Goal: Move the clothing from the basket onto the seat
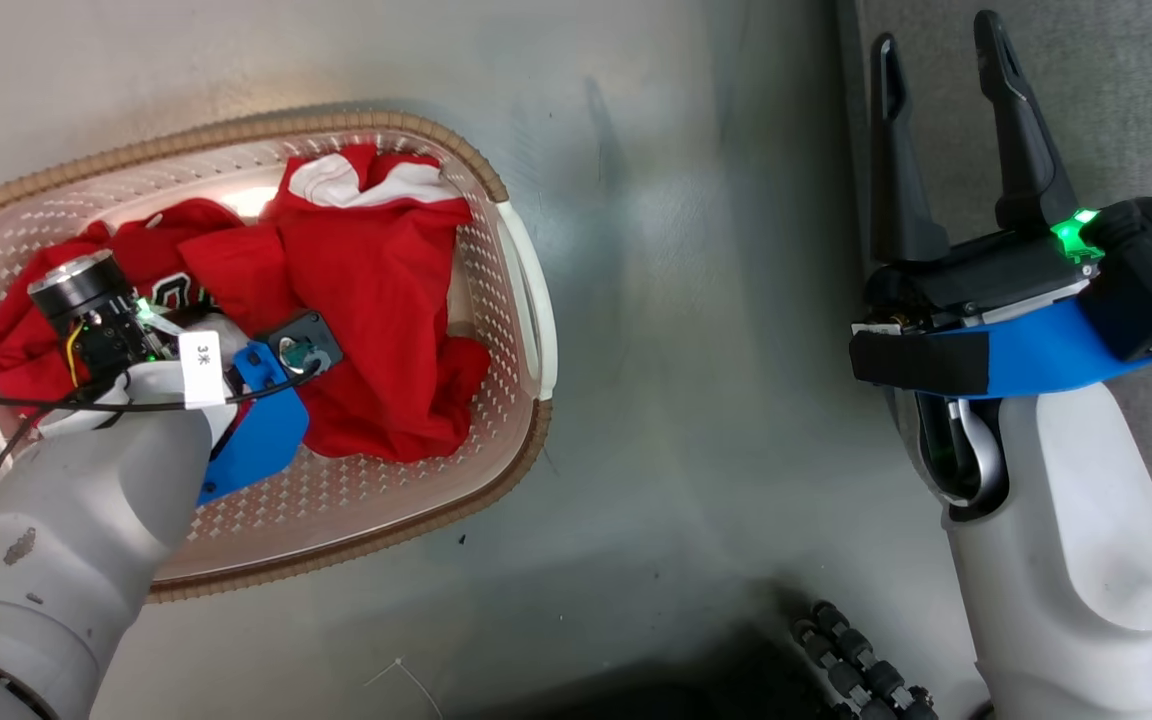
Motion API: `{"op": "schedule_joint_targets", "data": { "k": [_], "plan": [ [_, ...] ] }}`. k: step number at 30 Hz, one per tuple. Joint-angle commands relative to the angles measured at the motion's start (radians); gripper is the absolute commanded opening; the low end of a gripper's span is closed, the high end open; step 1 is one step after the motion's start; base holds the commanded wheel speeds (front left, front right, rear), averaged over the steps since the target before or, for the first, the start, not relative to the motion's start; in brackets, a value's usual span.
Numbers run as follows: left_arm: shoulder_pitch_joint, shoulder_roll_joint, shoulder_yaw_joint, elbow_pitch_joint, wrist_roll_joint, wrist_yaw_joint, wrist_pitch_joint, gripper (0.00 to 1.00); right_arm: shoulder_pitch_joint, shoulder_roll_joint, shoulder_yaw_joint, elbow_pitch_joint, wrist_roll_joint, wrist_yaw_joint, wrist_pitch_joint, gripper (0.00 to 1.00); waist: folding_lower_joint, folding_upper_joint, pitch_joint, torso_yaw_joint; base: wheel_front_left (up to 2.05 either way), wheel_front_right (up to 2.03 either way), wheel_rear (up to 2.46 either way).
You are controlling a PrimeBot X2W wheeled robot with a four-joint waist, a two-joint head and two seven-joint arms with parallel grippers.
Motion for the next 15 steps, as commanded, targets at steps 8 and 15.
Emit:
{"op": "schedule_joint_targets", "data": {
  "k": [8,15],
  "plan": [
    [-0.035,0.024,-0.055,0.004,-0.047,0.001,0.047,1.0,-0.022,-0.002,-0.012,-0.015,-0.006,-0.001,-0.001,1.0,-0.0001,0.0,0.048,0.001,0.0,0.0,0.0],
    [-0.041,0.028,-0.081,0.004,-0.078,0.001,0.093,0.0,-0.024,-0.002,-0.024,-0.013,-0.014,-0.001,-0.001,1.0,-0.0001,0.0,0.059,0.004,0.0,0.0,0.0]
  ]
}}
